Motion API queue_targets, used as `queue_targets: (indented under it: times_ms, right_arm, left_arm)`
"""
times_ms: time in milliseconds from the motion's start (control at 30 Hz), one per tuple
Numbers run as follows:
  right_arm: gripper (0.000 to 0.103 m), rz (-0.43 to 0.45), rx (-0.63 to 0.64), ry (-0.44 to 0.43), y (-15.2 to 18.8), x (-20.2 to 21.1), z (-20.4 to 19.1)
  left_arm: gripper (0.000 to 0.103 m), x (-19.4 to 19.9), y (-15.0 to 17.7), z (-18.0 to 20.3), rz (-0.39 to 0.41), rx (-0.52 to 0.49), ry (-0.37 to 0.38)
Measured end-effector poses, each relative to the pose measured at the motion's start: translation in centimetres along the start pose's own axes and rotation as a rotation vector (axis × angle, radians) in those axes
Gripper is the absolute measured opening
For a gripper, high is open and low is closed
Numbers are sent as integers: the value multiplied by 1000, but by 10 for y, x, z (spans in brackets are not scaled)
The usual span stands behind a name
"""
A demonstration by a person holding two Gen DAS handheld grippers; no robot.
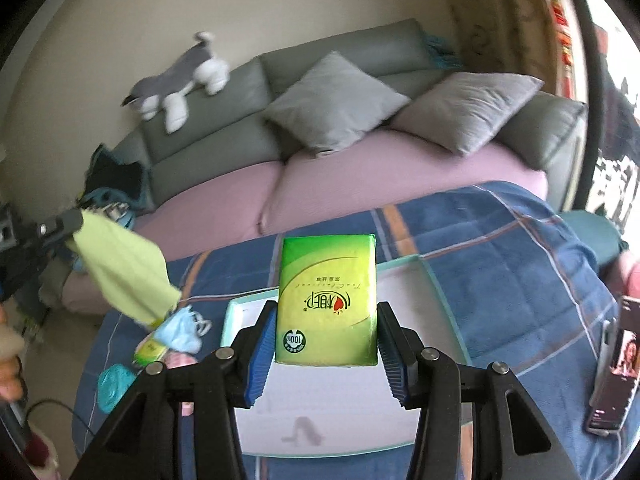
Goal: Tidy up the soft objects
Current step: 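Carry the cloth and tissue pack over the white tray with both tools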
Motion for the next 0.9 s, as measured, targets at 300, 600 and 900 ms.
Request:
queue_targets:
  times_ms: [300,600,900]
  right_arm:
    - [50,-39,-22,57,3,-18,29]
    - [51,-174,-1,84,35,-66,32]
    - [51,-272,34,118,60,-97,36]
  left_arm:
    - [1,-50,33,23,-75,-4,7]
    - [2,-107,96,5,-203,28,-46]
    - [2,-138,148,-26,-315,70,-128]
Point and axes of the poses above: each gripper's, at about its wrist camera, not at the fingertips, and x roughly against the way its jaws point, z to its right, y to its underside, the point moved 6 cm from there along -x, roughly the way its jaws point, and after that the axes turned 14 degrees about z, right-handed, at the moved point
